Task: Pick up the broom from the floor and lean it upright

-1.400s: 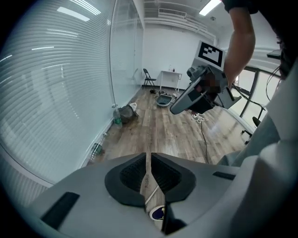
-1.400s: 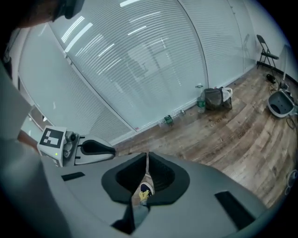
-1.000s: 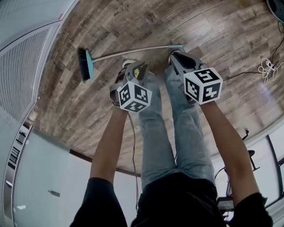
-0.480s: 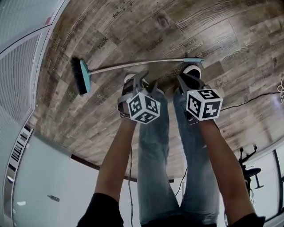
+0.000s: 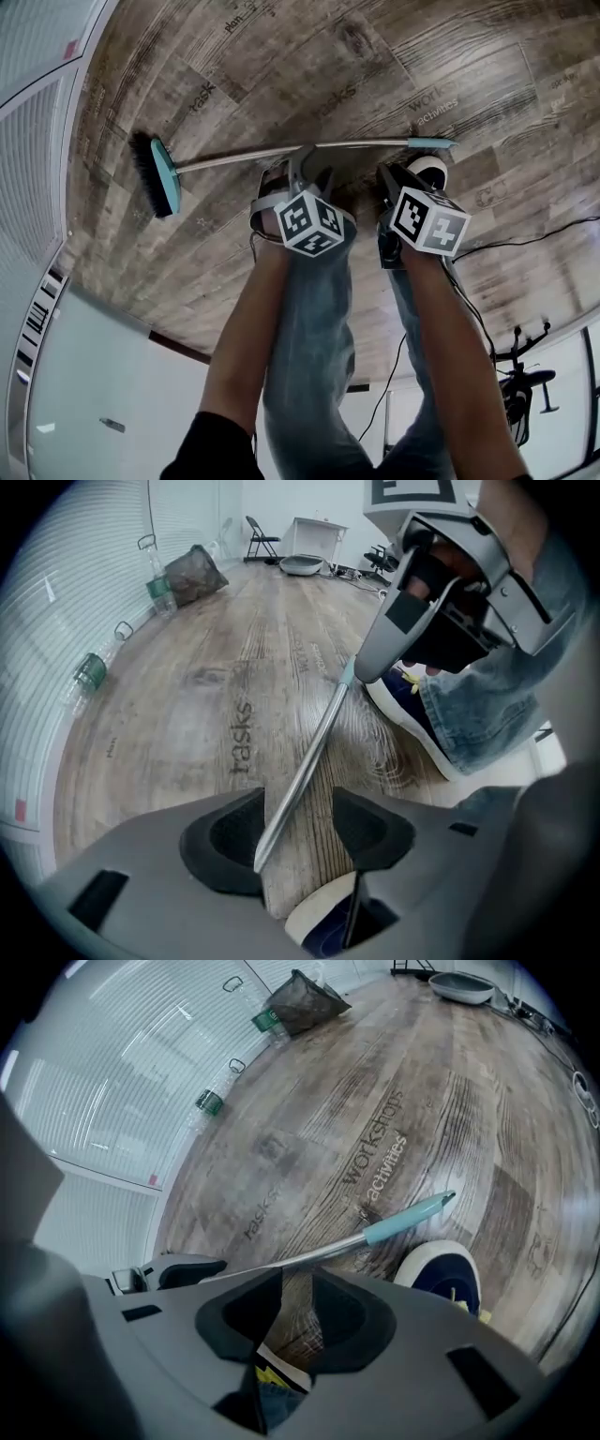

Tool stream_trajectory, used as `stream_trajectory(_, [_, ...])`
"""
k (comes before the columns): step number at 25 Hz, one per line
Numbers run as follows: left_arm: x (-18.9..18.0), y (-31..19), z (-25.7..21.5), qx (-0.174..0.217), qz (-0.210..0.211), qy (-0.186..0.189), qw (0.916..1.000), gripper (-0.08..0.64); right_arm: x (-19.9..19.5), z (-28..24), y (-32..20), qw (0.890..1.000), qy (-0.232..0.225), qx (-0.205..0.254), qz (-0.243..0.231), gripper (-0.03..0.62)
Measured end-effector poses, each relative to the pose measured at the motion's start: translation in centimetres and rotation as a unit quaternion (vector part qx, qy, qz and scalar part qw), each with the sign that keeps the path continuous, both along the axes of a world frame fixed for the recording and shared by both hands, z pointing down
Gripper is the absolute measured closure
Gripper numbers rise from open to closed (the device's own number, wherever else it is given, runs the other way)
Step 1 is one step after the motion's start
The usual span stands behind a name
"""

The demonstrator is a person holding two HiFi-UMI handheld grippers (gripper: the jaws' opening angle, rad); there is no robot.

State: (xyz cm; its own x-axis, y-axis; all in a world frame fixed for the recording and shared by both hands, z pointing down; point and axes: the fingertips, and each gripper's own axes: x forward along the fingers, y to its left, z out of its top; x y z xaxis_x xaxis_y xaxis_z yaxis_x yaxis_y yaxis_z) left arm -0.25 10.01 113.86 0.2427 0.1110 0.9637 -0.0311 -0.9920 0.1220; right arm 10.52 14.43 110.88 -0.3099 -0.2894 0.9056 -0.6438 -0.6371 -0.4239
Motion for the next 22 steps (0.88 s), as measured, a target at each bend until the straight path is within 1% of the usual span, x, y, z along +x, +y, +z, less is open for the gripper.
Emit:
stream_trajectory(3, [-0.4, 0.1, 2.0, -0.003, 0.003, -0.007, 1.0000, 0.342, -0.5, 1.4, -0.3, 1.000, -0.002, 0.002, 0.007, 0.472])
stream_trajectory(6, [-0.4, -0.3, 3.4, 0.010, 0.010, -0.014, 0.9998, 0.342, -0.2, 2.6, -0.8, 1.000, 0.000, -0.002, 0.027, 0.471])
stream_trajectory(10, [-1.2, -0.1, 4.9, 0.007, 0.047, -0.039, 0.9981, 0.342, 0.0, 4.0, -1.1, 0.999, 0.008, -0.007, 0.035, 0.471])
stream_trajectory(12, [-1.4, 0.0, 5.2, 0.012, 0.066, -0.043, 0.9968, 0.344, -0.1, 4.3, -1.4, 0.999, 0.009, -0.010, 0.046, 0.454])
stream_trajectory(15, [-1.2, 0.0, 5.3, 0.023, 0.071, -0.052, 0.9959, 0.344, 0.0, 4.6, -1.3, 0.998, 0.014, -0.017, 0.061, 0.448])
stream_trajectory(17, [-1.0, 0.0, 5.3, 0.023, 0.068, -0.058, 0.9958, 0.356, 0.0, 4.8, -1.1, 0.997, 0.017, -0.023, 0.070, 0.448])
stream_trajectory(18, [-1.0, -0.1, 5.3, 0.026, 0.069, -0.058, 0.9956, 0.374, -0.1, 4.9, -0.9, 0.997, 0.018, -0.026, 0.073, 0.448])
stream_trajectory(19, [-1.0, -0.1, 5.2, 0.031, 0.076, -0.057, 0.9950, 0.435, -0.2, 5.0, -0.8, 0.996, 0.017, -0.029, 0.077, 0.448])
stream_trajectory(22, [-1.0, 0.1, 5.0, 0.041, 0.107, -0.050, 0.9922, 0.448, 0.0, 5.3, -0.3, 0.994, 0.013, -0.041, 0.102, 0.448])
